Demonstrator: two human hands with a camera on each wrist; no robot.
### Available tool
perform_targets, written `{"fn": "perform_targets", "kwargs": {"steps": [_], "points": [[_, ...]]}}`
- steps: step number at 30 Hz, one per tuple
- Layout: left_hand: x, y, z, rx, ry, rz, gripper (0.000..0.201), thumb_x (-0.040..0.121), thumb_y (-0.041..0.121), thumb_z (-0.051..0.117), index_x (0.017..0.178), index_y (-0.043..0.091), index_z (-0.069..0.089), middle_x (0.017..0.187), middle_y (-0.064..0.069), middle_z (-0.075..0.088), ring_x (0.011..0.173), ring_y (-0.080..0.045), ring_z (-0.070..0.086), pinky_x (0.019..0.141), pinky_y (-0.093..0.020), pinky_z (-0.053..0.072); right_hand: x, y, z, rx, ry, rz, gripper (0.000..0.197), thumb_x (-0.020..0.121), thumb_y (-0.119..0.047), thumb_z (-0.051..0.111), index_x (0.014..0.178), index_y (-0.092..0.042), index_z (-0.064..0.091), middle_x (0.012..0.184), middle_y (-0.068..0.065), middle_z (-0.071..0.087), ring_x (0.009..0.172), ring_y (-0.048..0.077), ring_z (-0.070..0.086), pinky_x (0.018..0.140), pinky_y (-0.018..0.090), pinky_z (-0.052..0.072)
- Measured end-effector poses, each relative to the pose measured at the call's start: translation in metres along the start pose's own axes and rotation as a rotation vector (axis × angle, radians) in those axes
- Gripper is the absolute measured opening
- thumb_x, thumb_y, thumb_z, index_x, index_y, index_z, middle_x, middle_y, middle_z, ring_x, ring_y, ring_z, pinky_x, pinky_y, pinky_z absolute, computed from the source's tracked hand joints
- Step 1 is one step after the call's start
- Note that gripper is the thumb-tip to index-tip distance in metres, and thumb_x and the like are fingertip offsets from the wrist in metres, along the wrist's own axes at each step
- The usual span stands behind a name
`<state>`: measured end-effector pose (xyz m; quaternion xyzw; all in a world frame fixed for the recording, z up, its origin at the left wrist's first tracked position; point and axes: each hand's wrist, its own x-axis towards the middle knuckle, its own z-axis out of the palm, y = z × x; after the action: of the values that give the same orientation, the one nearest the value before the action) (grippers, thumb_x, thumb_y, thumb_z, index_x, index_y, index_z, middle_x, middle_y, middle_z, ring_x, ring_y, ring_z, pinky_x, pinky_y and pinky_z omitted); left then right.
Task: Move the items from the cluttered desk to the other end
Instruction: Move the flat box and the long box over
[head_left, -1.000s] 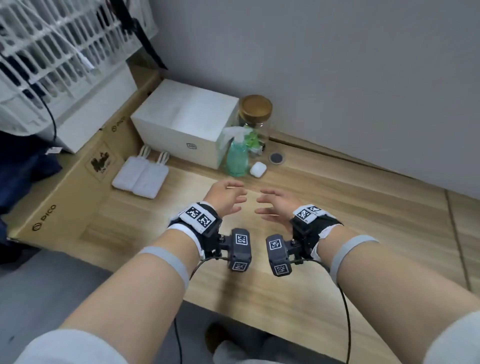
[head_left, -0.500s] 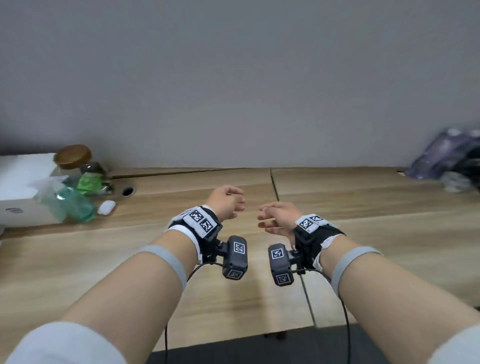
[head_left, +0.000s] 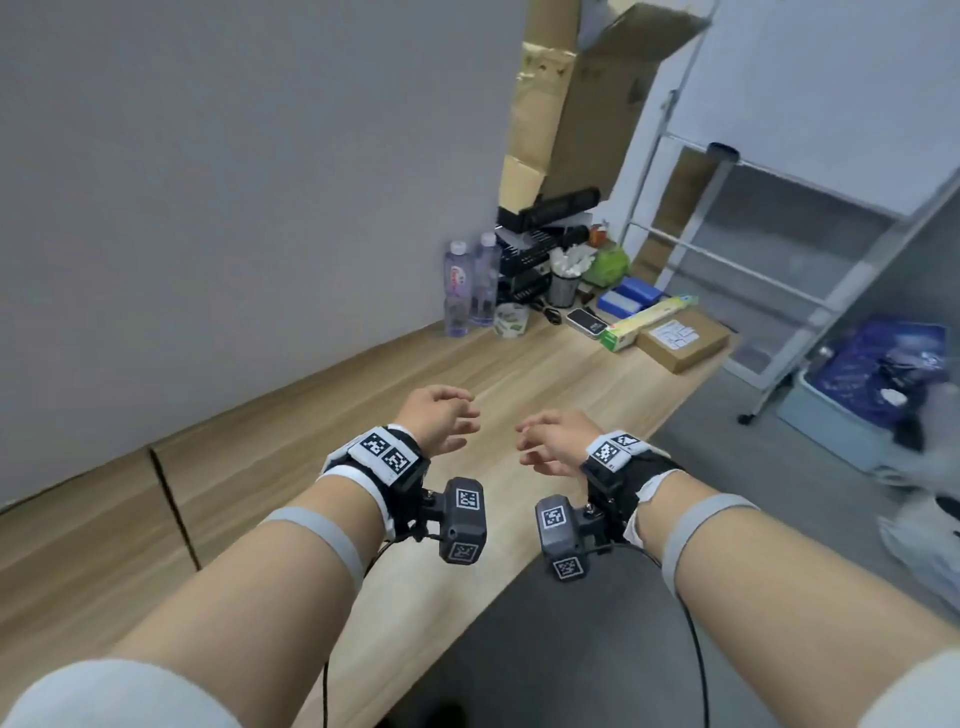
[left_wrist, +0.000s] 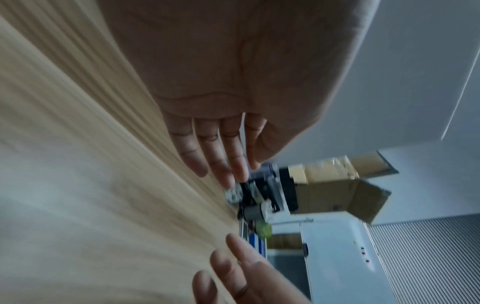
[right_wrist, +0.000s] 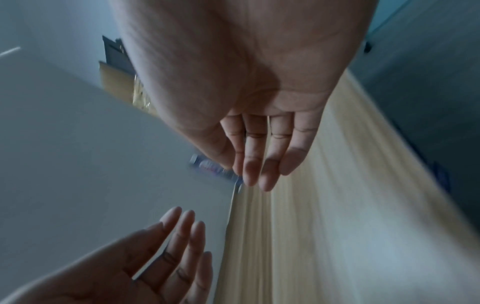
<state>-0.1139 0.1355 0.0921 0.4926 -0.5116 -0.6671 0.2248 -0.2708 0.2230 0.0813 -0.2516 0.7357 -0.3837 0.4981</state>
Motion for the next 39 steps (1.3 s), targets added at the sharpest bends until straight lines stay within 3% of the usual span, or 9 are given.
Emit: {"fn": "perform_targets", "kwargs": {"steps": [15, 22, 24, 27, 30, 32, 34, 36, 39], "points": [[0.256, 0.057, 0.212, -0.039, -0.114, -0.120, 0.013, 0.097, 0.003, 0.051, 0.094, 0.013, 0.059, 0.086, -0.004, 0.065, 0.072, -0.015, 0.064, 0.064, -0.027, 0.048, 0.195, -0.030, -0.229, -0.113, 0.178, 0.090, 0.015, 0.092, -0.005, 0.052, 0.097, -0.011, 0.065, 0.082, 0.006, 0.068, 0.065, 0.017, 0.066, 0.063, 0.025, 0.050], [0.337, 0.068, 0.275, -0.023, -0.162, -0.188, 0.014, 0.096, 0.006, 0.057, 0.088, 0.018, 0.061, 0.091, -0.004, 0.067, 0.088, -0.020, 0.065, 0.071, -0.029, 0.049, 0.264, -0.024, -0.323, -0.201, 0.230, 0.221, 0.016, 0.093, -0.008, 0.052, 0.100, -0.011, 0.067, 0.091, 0.008, 0.068, 0.069, 0.016, 0.065, 0.057, 0.022, 0.050], [0.358, 0.073, 0.287, 0.049, -0.133, -0.168, 0.010, 0.093, 0.008, 0.061, 0.091, 0.018, 0.064, 0.097, -0.005, 0.067, 0.089, -0.018, 0.064, 0.070, -0.029, 0.048, 0.286, -0.021, -0.349, -0.267, 0.262, 0.243, 0.014, 0.091, -0.009, 0.054, 0.090, -0.013, 0.067, 0.095, 0.010, 0.070, 0.075, 0.020, 0.068, 0.056, 0.024, 0.051], [0.391, 0.073, 0.308, 0.285, -0.097, -0.083, 0.016, 0.090, 0.015, 0.069, 0.105, 0.016, 0.068, 0.102, -0.005, 0.065, 0.087, -0.017, 0.059, 0.067, -0.027, 0.048, 0.322, -0.017, -0.389, -0.387, 0.304, 0.267, 0.014, 0.090, -0.013, 0.055, 0.090, -0.013, 0.068, 0.102, 0.013, 0.071, 0.088, 0.028, 0.068, 0.078, 0.036, 0.056], [0.422, 0.069, 0.335, 0.476, -0.073, -0.045, 0.037, 0.084, 0.017, 0.076, 0.119, 0.019, 0.065, 0.122, -0.006, 0.066, 0.105, -0.020, 0.063, 0.088, -0.030, 0.052, 0.360, -0.018, -0.429, -0.523, 0.357, 0.272, 0.014, 0.084, -0.017, 0.057, 0.094, -0.010, 0.065, 0.099, 0.017, 0.064, 0.082, 0.025, 0.056, 0.076, 0.029, 0.046], [0.441, 0.065, 0.356, 0.630, -0.061, -0.050, 0.057, 0.083, 0.018, 0.074, 0.137, 0.022, 0.056, 0.138, -0.008, 0.059, 0.122, -0.023, 0.059, 0.101, -0.031, 0.047, 0.392, -0.018, -0.459, -0.614, 0.422, 0.284, 0.029, 0.067, -0.030, 0.057, 0.093, -0.017, 0.056, 0.103, 0.015, 0.056, 0.083, 0.026, 0.055, 0.076, 0.030, 0.044], [0.456, 0.058, 0.379, 0.780, -0.049, -0.074, 0.070, 0.085, 0.018, 0.070, 0.149, 0.024, 0.042, 0.148, -0.009, 0.050, 0.131, -0.026, 0.053, 0.105, -0.033, 0.045, 0.424, -0.014, -0.487, -0.675, 0.456, 0.298, 0.057, 0.066, -0.031, 0.060, 0.119, -0.014, 0.051, 0.124, 0.018, 0.051, 0.109, 0.035, 0.055, 0.095, 0.038, 0.047], [0.467, 0.053, 0.400, 0.894, -0.024, -0.111, 0.071, 0.089, 0.024, 0.067, 0.152, 0.021, 0.036, 0.152, -0.010, 0.045, 0.135, -0.028, 0.048, 0.109, -0.035, 0.041, 0.452, -0.010, -0.509, -0.718, 0.396, 0.331, 0.072, 0.072, -0.030, 0.064, 0.137, -0.012, 0.040, 0.137, 0.020, 0.042, 0.122, 0.039, 0.050, 0.105, 0.044, 0.043], [0.473, 0.046, 0.422, 0.954, 0.045, -0.165, 0.058, 0.090, 0.028, 0.067, 0.144, 0.019, 0.049, 0.145, -0.009, 0.054, 0.132, -0.030, 0.050, 0.110, -0.037, 0.041, 0.483, -0.001, -0.530, -0.757, 0.212, 0.399, 0.088, 0.067, -0.044, 0.067, 0.143, -0.013, 0.035, 0.142, 0.018, 0.044, 0.121, 0.037, 0.054, 0.100, 0.041, 0.048]]}}
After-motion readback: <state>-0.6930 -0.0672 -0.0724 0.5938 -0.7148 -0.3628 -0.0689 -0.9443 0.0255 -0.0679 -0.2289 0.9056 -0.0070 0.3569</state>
